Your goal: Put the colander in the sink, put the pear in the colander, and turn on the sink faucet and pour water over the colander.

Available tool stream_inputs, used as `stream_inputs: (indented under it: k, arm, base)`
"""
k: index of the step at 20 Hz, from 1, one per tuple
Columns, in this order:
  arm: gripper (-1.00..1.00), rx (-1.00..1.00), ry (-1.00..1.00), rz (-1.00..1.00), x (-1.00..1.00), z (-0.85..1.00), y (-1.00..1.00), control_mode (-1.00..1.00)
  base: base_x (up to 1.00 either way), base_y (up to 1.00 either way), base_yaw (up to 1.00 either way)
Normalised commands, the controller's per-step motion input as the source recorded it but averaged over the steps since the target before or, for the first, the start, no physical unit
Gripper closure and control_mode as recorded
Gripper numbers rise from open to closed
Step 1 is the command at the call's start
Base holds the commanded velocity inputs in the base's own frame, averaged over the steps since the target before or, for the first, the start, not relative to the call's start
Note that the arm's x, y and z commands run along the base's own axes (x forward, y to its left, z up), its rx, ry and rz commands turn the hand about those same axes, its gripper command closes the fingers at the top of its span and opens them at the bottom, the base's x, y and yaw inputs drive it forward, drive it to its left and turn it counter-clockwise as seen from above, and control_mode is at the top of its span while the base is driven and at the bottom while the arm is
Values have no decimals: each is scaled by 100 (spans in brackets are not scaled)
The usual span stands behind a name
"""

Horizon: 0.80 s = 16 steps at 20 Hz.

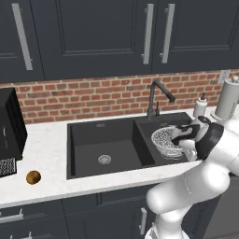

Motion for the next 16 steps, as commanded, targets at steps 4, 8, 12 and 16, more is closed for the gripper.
stream_inputs:
  k: [4, 8, 12, 16]
  arm:
    - [100, -1, 3, 0, 20, -24, 0, -100]
    - [100, 0, 3, 2, 15, -18, 2, -100]
    - [100, 0, -1, 5, 16, -32, 0, -100]
    - [100, 0, -2, 6, 16, -33, 0, -100]
  base:
    - [0, 0, 0]
    - [0, 0, 0]
    - [0, 0, 0]
    - [0, 0, 0]
